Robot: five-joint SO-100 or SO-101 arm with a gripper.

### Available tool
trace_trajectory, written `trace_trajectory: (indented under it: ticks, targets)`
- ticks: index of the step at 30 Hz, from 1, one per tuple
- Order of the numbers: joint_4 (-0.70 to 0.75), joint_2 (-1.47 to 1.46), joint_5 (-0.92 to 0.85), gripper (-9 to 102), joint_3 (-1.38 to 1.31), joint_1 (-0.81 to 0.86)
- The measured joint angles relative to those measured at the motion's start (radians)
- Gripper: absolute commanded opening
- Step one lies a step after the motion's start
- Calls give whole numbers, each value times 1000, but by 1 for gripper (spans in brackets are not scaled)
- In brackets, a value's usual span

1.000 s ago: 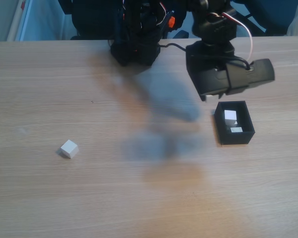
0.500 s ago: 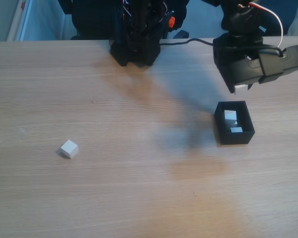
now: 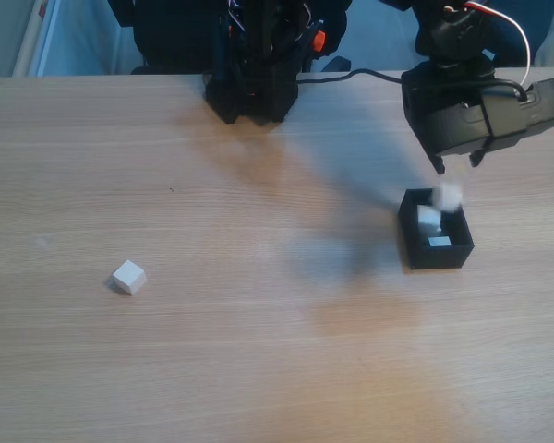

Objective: Pick blocks and place them in the box.

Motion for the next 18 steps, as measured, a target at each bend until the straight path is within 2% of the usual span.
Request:
trace_trajectory:
  ticks: [6,10,18]
  targets:
    - [-2,0,0,12,28,17]
    - [-3,14,-2,0,57,31]
    - [-38,201,-109,0,302,212]
